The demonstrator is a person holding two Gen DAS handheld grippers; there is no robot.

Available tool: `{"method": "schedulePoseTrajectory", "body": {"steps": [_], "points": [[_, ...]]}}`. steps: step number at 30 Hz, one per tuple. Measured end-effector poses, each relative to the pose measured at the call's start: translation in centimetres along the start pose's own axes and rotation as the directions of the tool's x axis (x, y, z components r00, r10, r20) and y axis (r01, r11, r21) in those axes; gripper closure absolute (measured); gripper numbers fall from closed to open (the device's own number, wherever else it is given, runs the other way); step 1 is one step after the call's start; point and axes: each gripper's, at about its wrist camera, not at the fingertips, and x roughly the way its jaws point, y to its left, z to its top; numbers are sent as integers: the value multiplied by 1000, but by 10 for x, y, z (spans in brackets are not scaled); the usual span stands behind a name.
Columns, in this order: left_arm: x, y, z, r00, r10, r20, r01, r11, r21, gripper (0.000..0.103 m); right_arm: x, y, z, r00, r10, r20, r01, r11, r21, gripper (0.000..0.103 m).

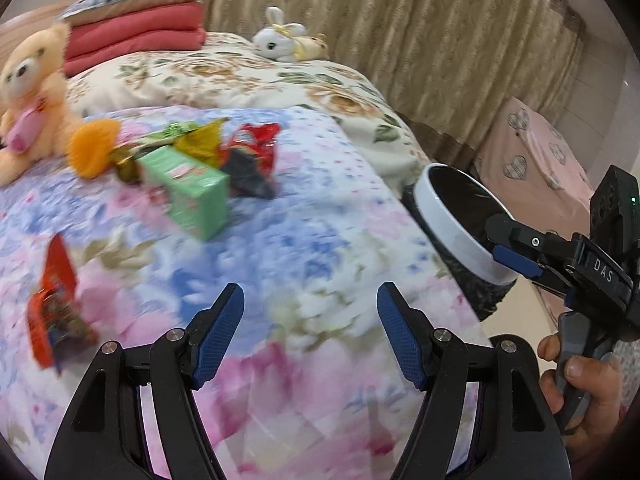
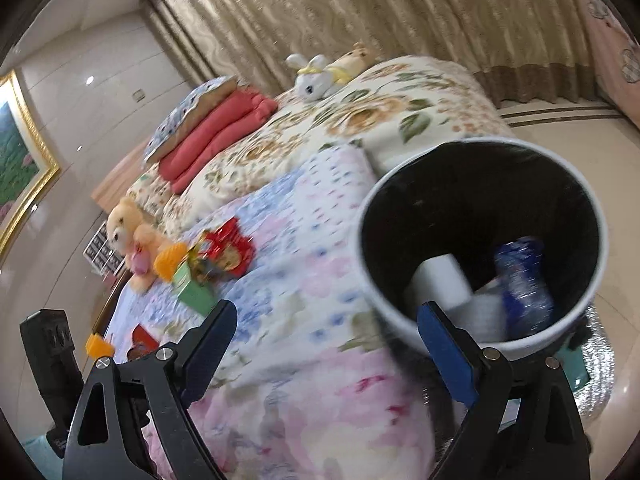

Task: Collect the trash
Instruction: 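Reach the left gripper to the orange snack bag while right reaches the green carton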

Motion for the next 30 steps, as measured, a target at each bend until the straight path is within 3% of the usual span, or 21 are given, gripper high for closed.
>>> {"method": "schedulePoseTrajectory", "body": {"steps": [16,30], "points": [[-44,60,-33,995,100,27,-96,989,-108,32,32,65,-22,993,88,-79,-96,990,-104,10],[-72,107,-58,971,236,43,-223,954,-202,32,71,111,-38,975,147,-167,-178,967,-183,10]]}}
